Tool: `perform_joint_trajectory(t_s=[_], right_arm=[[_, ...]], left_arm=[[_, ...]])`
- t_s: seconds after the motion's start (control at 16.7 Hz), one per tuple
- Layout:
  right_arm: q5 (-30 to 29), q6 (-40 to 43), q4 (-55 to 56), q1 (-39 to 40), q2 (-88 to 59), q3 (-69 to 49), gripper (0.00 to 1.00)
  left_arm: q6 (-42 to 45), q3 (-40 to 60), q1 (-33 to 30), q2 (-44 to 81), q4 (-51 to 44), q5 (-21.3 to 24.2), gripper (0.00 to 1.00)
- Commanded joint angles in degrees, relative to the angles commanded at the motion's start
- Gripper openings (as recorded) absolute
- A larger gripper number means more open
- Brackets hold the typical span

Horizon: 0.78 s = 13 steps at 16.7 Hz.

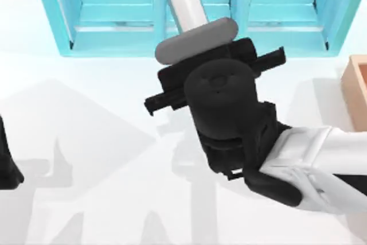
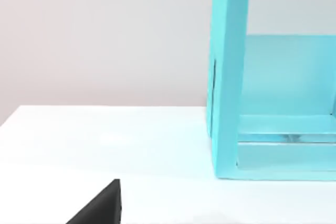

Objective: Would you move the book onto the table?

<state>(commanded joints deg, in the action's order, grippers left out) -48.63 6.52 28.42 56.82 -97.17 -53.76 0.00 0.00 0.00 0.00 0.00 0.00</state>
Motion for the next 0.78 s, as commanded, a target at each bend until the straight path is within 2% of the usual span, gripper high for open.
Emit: perform_joint_trajectory(t_s=[0.48,0.66,0.78], right_arm=[[1.66,46.17,10.28,3.85,1.95,17.62,0.00],[2.35,57.11,13.08,4.54,3.26,22.74,0.00],[2.64,61.38,14.37,4.83,3.94,24.94,0.00]], left_arm=[[0.00,0.00,0.00,0.00,0.00,0.00,1.00],[0.00,0.00,0.00,0.00,0.00,0.00,1.00],[0.00,0.00,0.00,0.00,0.00,0.00,1.00]])
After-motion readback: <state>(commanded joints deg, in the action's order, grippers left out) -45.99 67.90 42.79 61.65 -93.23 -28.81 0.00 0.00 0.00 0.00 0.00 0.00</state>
